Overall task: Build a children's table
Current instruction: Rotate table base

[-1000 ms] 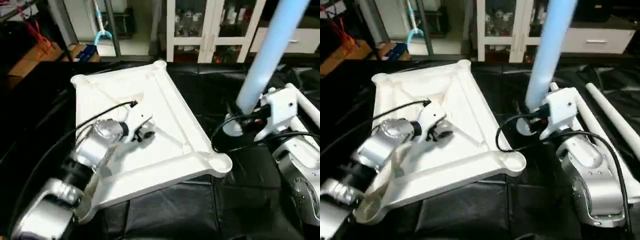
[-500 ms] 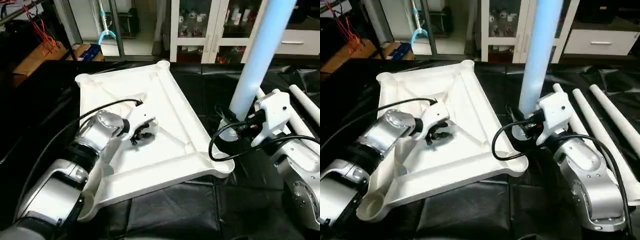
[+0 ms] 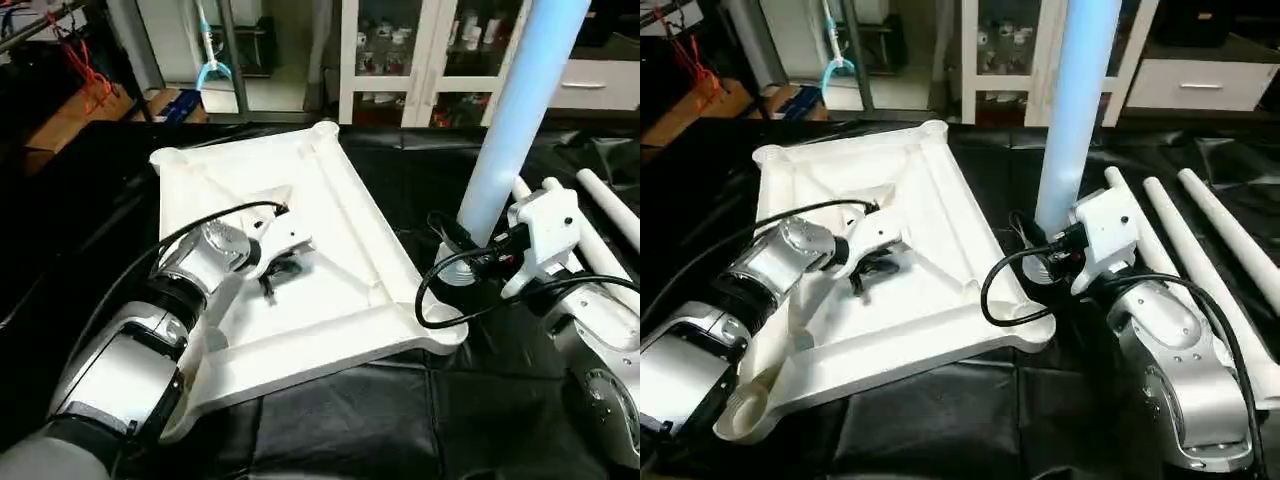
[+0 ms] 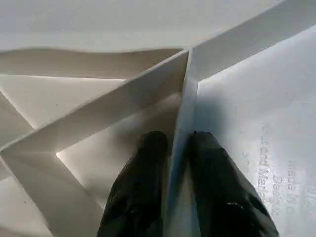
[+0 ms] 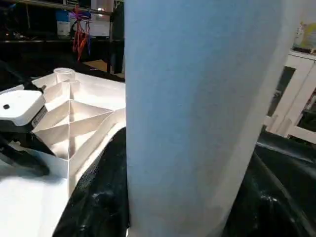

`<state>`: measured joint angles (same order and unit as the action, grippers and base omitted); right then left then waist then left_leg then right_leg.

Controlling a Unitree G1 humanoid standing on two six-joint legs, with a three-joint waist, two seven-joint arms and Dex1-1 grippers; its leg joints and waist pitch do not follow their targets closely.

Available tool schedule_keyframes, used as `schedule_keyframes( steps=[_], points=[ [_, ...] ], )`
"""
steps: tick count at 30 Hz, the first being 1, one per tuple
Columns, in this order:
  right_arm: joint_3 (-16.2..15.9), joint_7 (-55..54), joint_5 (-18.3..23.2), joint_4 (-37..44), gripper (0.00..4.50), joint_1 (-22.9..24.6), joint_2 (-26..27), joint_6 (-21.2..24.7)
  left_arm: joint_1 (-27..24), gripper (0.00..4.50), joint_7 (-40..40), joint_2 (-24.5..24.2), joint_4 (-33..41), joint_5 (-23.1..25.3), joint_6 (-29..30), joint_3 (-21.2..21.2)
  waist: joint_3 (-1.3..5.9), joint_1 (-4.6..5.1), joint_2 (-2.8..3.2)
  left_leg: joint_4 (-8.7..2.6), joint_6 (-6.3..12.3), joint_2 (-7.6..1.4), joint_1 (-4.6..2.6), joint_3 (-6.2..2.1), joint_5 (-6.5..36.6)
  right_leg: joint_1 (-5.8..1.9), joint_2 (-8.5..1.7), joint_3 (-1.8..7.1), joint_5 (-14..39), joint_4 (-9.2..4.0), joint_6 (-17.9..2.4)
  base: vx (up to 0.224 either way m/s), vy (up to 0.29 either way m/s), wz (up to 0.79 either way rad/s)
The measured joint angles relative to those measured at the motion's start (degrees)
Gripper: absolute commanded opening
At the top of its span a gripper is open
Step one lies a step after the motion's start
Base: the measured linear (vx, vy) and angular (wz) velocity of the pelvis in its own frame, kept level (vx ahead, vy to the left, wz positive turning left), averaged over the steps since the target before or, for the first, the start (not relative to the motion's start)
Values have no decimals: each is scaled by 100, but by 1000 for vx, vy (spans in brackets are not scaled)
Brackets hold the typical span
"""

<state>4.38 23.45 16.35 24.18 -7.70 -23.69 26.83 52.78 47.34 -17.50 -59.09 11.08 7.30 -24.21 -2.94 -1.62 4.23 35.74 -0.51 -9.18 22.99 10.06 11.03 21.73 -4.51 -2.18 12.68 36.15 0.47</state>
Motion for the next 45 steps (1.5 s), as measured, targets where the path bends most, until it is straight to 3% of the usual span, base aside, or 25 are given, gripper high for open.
schedule_keyframes(
  steps=[10,17,21,26,31,41,45],
  points=[
    [-46,-21,-7,0,186,-1,49,0,24,14,144,-81,-38,26,177,85,1,50,0,0,1,-1,-5,3,-1,2,0,2,-5,-2,-8,0,0,0],
    [-112,-51,-24,-1,186,0,120,-1,-205,1,119,-715,91,-11,525,325,1,254,-1,-3,-3,-10,-23,3,1,4,1,-6,-8,-1,-12,0,0,0],
    [-162,-54,-25,-1,186,5,159,-4,-584,1,172,-1103,478,-22,379,449,2,277,-2,-10,-4,-9,-32,5,2,2,1,-3,-8,-2,-12,0,0,0],
    [-231,-52,-45,-20,186,-1,200,-15,-1387,1,761,-1520,1373,-290,-403,601,5,192,-14,-22,-6,-9,-35,14,3,3,-2,-2,-7,-11,-12,0,0,0],
    [-268,-47,-49,-72,186,-40,222,-15,-1635,1,988,-1552,1749,-317,-989,448,5,-34,-22,-25,-7,-8,-33,29,2,1,-10,-2,-7,-15,-12,0,0,0],
    [-268,-47,-50,-73,186,-63,222,-15,-1628,1,798,-1398,1733,-60,-1366,392,7,-83,-29,-46,-2,-6,-36,136,2,6,-73,-4,-8,-10,-11,0,0,0],
    [-267,-48,-46,-66,186,-56,222,-14,-1611,1,775,-1442,1599,-9,-1713,355,9,-68,-35,-45,-1,-3,-36,143,2,6,-78,0,-8,-11,-10,0,0,0]
  ],
)
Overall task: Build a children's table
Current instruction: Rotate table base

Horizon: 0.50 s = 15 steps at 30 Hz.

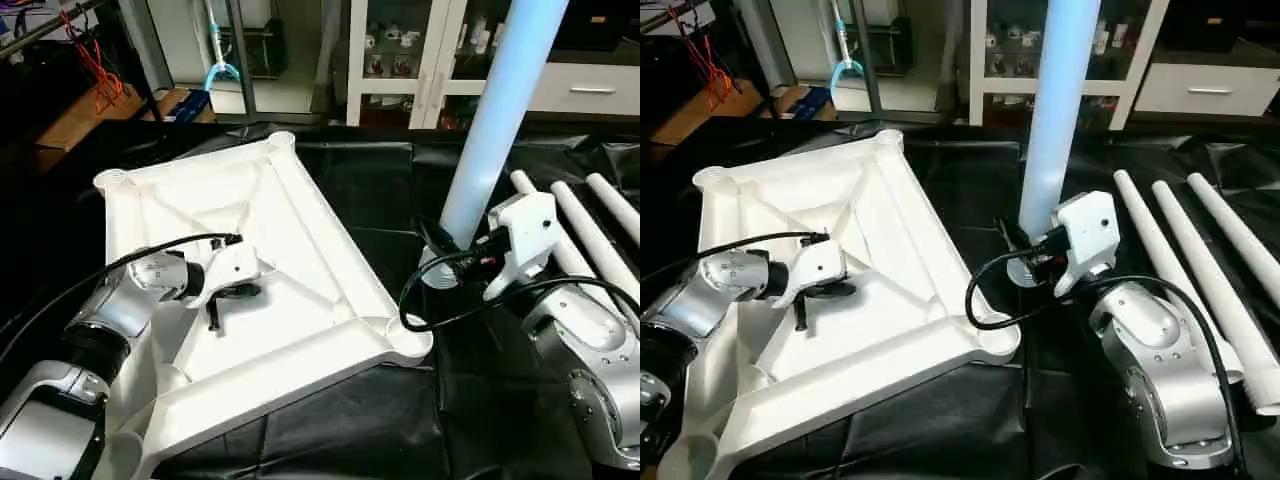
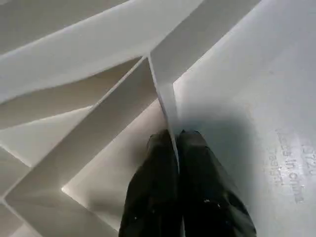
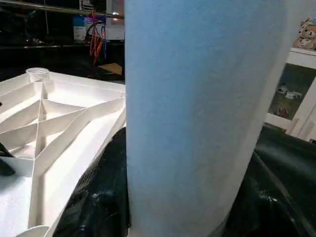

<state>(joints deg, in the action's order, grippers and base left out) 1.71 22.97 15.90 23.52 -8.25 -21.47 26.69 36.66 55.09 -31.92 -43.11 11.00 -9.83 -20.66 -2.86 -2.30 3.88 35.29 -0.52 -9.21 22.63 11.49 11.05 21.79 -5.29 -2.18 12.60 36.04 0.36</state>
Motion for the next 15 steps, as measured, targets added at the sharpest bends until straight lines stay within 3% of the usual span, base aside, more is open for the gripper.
schedule_keyframes(
  steps=[7,8,11,15],
  points=[
    [9,-11,13,20,186,112,4,18,-21,1,115,-81,-220,-114,-553,53,-4,22,-6,-16,0,-3,3,0,-1,15,4,-4,3,0,6,0,0,0],
    [9,-13,18,43,186,121,6,23,-21,30,181,-90,-275,-157,-574,117,-7,35,-10,-17,0,-5,4,0,-1,16,5,-4,3,0,6,0,0,0],
    [11,-16,26,69,186,139,9,24,-29,58,484,-144,-281,-387,-384,289,-25,48,-39,-17,0,-8,8,0,-1,22,8,-4,4,0,7,0,0,0],
    [13,-16,31,85,186,172,12,28,-72,88,1044,-247,396,-1096,152,699,-21,50,-67,-17,1,-7,9,9,-1,23,7,2,4,-3,6,0,0,0]
  ],
)
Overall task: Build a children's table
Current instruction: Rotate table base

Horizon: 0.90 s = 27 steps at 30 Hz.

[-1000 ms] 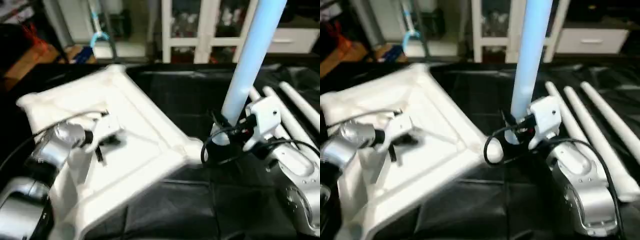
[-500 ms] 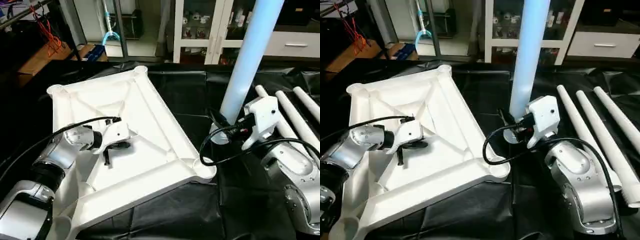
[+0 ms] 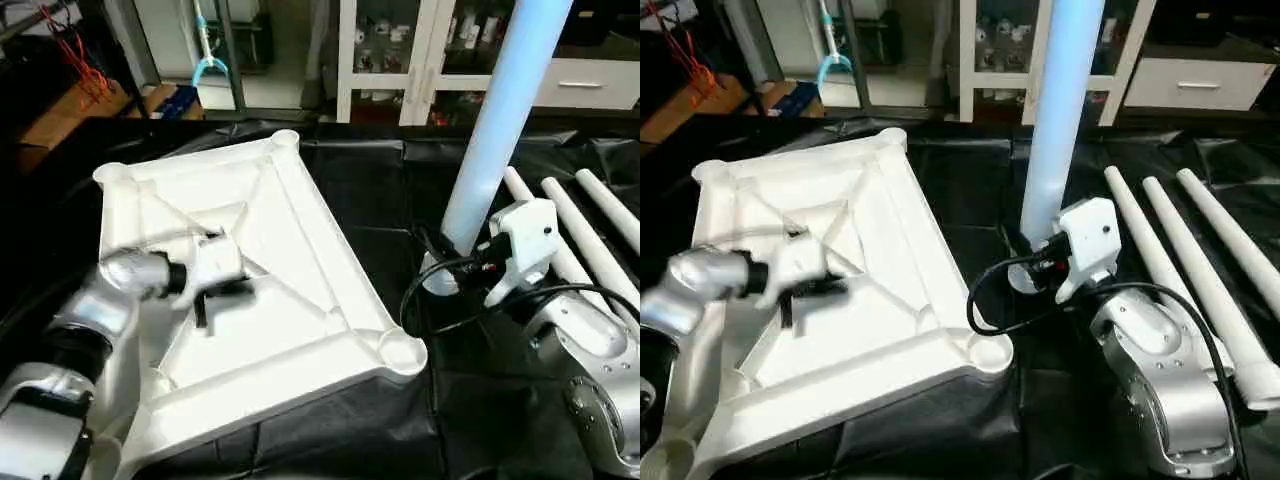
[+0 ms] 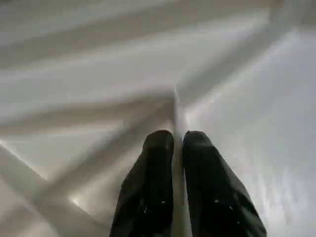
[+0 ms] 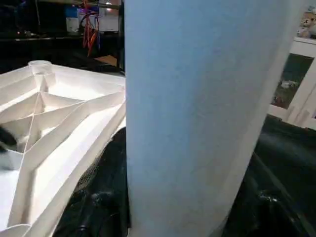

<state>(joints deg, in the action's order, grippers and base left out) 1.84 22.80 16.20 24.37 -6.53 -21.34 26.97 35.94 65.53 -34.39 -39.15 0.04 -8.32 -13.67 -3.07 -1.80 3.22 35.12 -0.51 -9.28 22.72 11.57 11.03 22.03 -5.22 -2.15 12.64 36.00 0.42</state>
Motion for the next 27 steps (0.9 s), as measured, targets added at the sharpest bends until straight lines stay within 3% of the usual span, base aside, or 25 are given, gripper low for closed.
schedule_keyframes(
  steps=[7,12,14,17,21,27],
  points=[
    [1,1,3,2,186,1,0,-1,-406,147,450,-114,749,-476,596,61,-1,-5,-3,0,0,-2,-4,1,0,-1,0,-2,0,6,0,0,0,0],
    [-2,6,4,17,186,4,-4,-1,-608,185,698,-379,1987,-770,1493,132,-1,-4,-2,0,-1,-2,-17,2,0,-10,0,0,-1,11,0,0,0,0],
    [10,4,4,27,186,35,-14,-1,-920,213,753,-496,2750,-819,2026,34,3,4,4,-1,-1,-2,-25,3,0,-15,0,2,0,10,0,0,0,0],
    [11,3,3,29,186,47,-14,-1,-1227,229,719,-402,3240,-823,2471,-250,2,8,3,-3,-1,-3,-28,4,0,-16,0,2,0,11,0,0,0,0],
    [1,4,2,31,186,78,-12,-2,-1526,268,589,-273,3524,-654,2624,-555,2,11,3,-4,-2,-3,-33,3,0,-19,1,2,0,12,0,0,0,0],
    [-3,4,-2,33,186,107,-12,-2,-1602,311,280,-241,3901,-485,3068,-648,3,16,5,-4,-4,-2,-38,3,0,-23,1,3,-1,13,1,0,0,0]
  ],
)
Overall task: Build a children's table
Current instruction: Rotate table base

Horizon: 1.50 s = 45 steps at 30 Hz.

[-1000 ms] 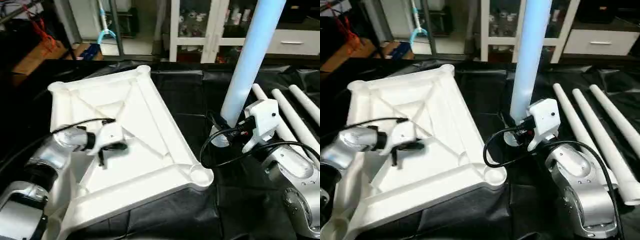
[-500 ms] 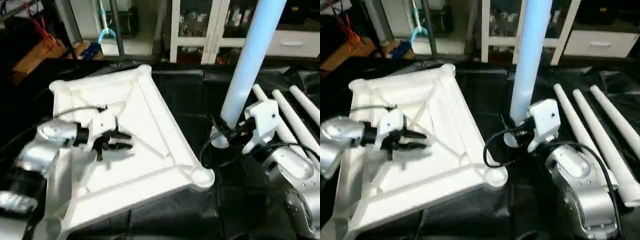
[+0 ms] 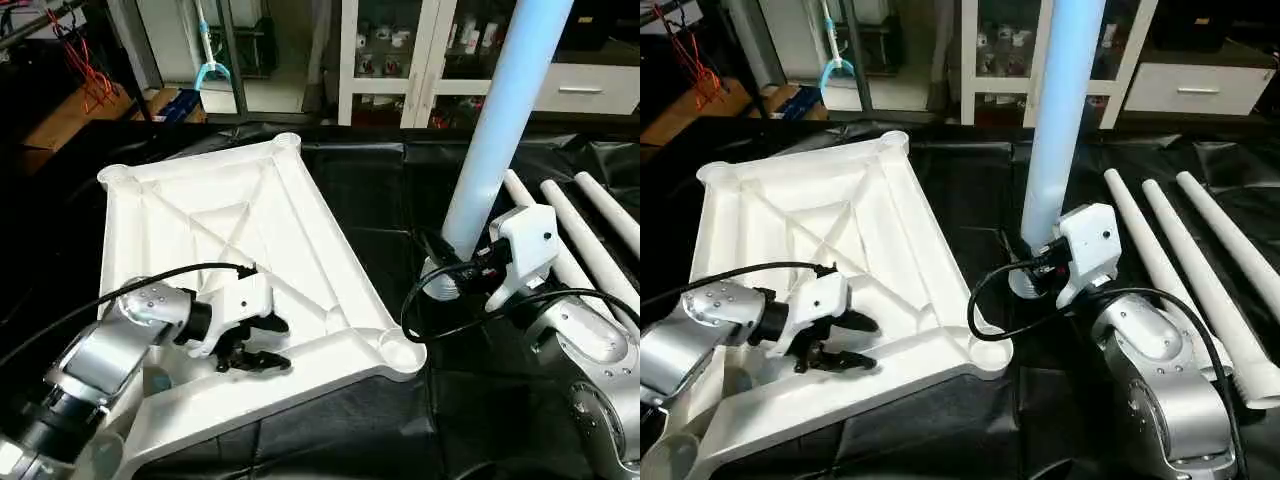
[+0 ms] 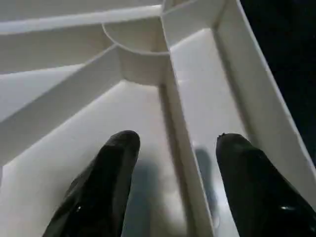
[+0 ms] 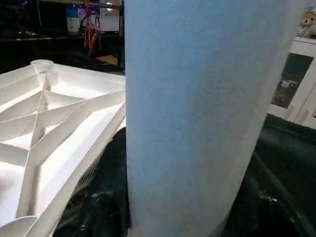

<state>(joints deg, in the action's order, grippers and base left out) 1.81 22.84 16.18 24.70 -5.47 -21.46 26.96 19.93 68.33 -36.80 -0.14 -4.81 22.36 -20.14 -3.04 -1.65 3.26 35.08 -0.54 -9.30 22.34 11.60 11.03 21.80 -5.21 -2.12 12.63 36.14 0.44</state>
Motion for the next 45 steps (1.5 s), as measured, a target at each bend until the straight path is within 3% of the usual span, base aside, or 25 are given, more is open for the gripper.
schedule_keyframes(
  steps=[5,8,20,25,33,40,45],
  points=[
    [-2,-2,-7,8,186,44,0,1,-158,311,-67,85,431,-181,429,0,3,1,5,0,0,0,1,0,0,1,0,-1,0,0,0,0,0,0],
    [-7,-3,-9,13,186,43,0,0,-155,311,-267,106,421,15,429,-48,5,5,8,-1,0,0,-1,0,0,0,1,-1,0,0,0,0,0,0],
    [-33,-7,-34,38,186,44,1,0,-156,204,-502,-173,322,587,459,-355,5,3,8,-2,0,0,-3,0,0,-2,1,0,0,-1,1,0,0,0],
    [-47,-7,-34,44,186,44,2,0,-156,166,-518,-153,233,663,267,-374,5,5,9,-2,-1,0,-6,-1,-1,-4,1,-1,-3,0,4,0,0,0],
    [-70,-14,-34,45,186,42,35,1,70,107,-740,-262,-448,959,-544,-406,6,13,8,-8,-19,0,-16,-6,-11,-4,1,-2,-18,0,21,0,0,0],
    [-121,-56,-34,45,186,41,53,2,226,64,-596,-754,-964,1132,-1102,-387,11,151,4,-19,-22,-1,-26,-8,-13,-1,1,-4,-26,1,14,0,0,0],
    [-120,-62,-35,45,186,41,63,2,230,25,-382,-996,-1124,1142,-1219,-328,12,176,4,-23,-22,-1,-28,-8,-13,5,1,-4,-26,1,13,0,0,0]
  ],
)
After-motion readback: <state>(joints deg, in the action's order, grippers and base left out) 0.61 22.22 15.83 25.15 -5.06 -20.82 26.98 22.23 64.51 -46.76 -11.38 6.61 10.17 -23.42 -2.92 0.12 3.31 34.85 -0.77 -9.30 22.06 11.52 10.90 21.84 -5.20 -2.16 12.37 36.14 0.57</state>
